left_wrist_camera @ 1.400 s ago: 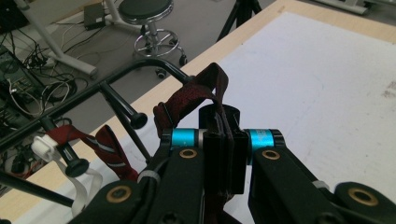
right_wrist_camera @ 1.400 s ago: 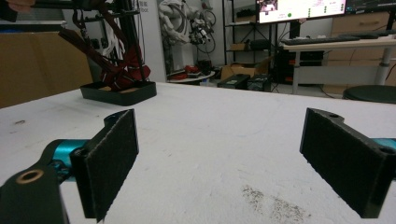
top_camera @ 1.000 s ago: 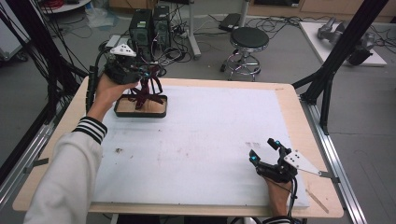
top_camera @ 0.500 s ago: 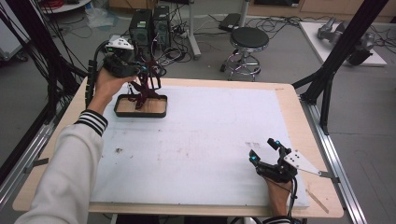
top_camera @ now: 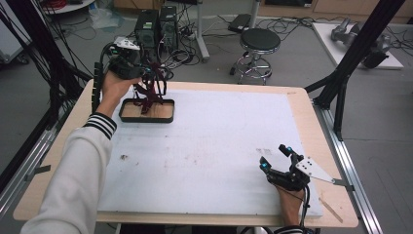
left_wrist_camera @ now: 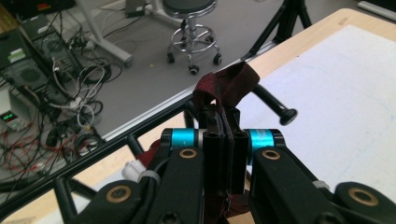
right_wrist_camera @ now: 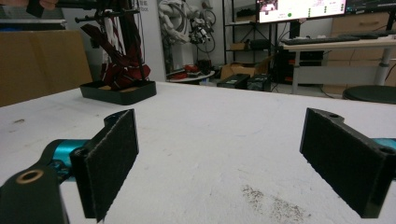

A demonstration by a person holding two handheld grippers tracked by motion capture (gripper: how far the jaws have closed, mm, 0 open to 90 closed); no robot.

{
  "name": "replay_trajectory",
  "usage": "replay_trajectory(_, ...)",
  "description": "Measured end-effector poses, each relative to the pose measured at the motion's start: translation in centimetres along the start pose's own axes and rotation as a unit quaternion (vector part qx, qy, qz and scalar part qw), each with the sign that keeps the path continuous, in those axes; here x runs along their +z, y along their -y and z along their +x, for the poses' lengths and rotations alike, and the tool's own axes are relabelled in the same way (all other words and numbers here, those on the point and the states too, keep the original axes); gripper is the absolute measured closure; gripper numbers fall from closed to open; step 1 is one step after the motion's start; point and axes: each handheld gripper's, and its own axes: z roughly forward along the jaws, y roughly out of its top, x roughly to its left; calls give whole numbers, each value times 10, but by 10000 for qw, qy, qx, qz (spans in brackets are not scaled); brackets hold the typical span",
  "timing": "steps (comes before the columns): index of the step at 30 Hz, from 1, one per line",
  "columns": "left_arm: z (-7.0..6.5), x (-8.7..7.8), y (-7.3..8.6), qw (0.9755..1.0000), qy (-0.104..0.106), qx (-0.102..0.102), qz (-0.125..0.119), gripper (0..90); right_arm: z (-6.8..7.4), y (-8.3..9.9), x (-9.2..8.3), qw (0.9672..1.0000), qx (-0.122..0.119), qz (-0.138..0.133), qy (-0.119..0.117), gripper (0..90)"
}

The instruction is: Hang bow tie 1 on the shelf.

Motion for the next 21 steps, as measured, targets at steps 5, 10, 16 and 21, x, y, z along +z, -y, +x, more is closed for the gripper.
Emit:
replay_trajectory(5, 1, 1, 0, 9999, -96, -24, 37, 878, 0, 0, 0, 10000, 10, -12, 5, 107)
replay_trajectory(10, 1, 1, 0, 9999, -121, -24, 70, 877, 0, 0, 0, 10000, -2, -13, 5, 107)
replay_trajectory(16, 0, 2, 0, 9997, -225, -61, 69, 795, 0, 0, 0, 10000, -6, -2, -7, 107)
replay_trajectory(21, 0, -1, 0, 9994, -303, -150, -115, 534, 0, 0, 0, 10000, -17, 5, -10, 107)
